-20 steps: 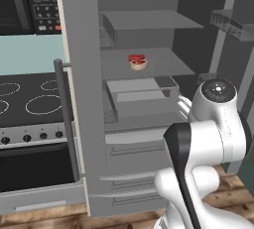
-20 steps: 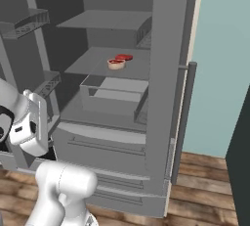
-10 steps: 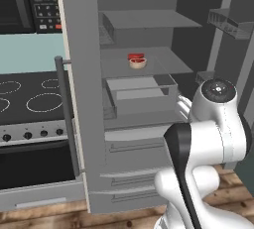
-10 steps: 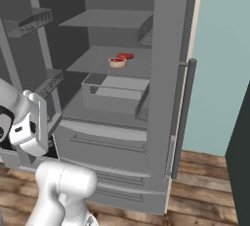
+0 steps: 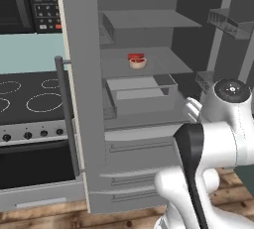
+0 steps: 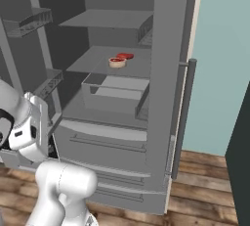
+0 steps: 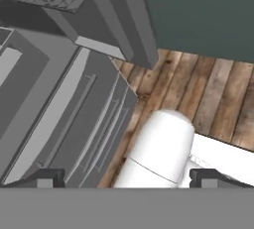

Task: Place the steak on the counter behind the older steak on the same shelf of the fridge to maintain FIFO order. Close the fridge door when finished.

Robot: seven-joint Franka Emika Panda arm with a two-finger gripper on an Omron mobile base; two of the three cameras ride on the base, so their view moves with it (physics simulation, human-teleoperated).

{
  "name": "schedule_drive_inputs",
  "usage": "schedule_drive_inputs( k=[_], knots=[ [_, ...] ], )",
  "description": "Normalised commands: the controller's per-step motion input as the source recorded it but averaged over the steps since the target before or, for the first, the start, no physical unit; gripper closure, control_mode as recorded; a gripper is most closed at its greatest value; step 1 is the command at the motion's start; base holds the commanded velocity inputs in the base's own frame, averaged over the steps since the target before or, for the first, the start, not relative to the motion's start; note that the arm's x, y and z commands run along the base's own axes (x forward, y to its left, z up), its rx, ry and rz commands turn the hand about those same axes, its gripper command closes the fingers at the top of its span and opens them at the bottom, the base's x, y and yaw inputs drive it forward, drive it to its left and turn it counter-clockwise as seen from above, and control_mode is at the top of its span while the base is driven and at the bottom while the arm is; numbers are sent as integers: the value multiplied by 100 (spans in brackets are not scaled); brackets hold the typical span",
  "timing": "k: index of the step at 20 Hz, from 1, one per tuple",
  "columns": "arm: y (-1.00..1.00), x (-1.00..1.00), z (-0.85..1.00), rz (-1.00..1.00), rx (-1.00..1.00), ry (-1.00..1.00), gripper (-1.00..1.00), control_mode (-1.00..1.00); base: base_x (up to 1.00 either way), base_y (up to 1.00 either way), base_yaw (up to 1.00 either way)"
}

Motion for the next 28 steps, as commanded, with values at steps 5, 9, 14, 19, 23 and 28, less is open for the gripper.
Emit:
schedule_drive_inputs(
  k=[5, 9, 14, 19, 23, 28],
  knots=[
    [-99, -63, 0, 0, 15, -15, -100, -100, 0, 0, 0],
    [-100, -41, 0, 0, 22, -27, -100, -100, 0, 0, 0],
    [-100, 0, -3, 2, 24, -30, -100, -100, 0, 0, 0],
    [-100, 2, 0, 9, 20, -34, -100, -100, 0, 0, 0],
    [-97, 37, -11, 13, 16, -26, -100, -100, 0, 0, 0],
    [-79, 73, -19, 17, 13, -13, -100, -100, 0, 0, 0]
  ],
)
